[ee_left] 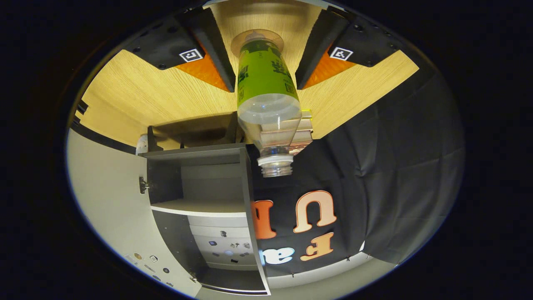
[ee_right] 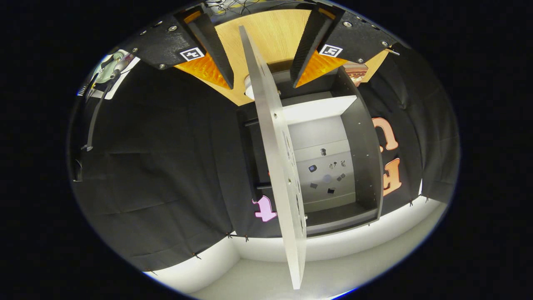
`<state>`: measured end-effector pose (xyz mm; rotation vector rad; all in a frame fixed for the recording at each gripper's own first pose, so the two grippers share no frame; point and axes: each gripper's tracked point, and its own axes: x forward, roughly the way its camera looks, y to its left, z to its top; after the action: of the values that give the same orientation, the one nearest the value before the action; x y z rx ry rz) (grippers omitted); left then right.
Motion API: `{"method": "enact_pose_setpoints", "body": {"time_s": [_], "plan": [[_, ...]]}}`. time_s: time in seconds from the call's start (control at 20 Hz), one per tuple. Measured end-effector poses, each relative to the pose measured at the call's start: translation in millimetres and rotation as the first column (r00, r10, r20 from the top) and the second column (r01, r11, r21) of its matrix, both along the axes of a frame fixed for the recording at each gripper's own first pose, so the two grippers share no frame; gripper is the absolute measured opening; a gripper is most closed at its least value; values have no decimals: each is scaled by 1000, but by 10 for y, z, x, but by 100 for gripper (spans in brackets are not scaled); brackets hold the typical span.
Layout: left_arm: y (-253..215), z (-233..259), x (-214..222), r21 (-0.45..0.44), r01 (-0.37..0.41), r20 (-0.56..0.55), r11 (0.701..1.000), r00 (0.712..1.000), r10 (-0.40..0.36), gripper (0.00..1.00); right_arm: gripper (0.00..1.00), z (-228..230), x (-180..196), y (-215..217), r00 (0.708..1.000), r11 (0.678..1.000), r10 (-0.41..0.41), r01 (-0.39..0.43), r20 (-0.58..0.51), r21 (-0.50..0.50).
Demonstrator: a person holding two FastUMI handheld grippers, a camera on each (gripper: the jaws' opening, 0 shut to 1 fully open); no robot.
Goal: Open the cabinet door with the right hand, grasp the bottle in the cabinet with the left hand and place it on the coaster, then close the cabinet door with the right hand.
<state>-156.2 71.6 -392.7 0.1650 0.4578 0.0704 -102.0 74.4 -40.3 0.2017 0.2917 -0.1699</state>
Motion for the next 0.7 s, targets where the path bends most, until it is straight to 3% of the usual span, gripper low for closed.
{"method": "enact_pose_setpoints", "body": {"time_s": [0.45, 0.7], "plan": [[-125, 613, -102, 21, -6, 7, 1000, 1000, 6, 95, 84, 311, -37, -878, 992, 994, -93, 97, 84, -47], [-321, 1088, -19, 32, 16, 45, 999, 999, -17, 95, 85, 252, 131, -1010, 997, 998, -31, 35, 73, -55]]}}
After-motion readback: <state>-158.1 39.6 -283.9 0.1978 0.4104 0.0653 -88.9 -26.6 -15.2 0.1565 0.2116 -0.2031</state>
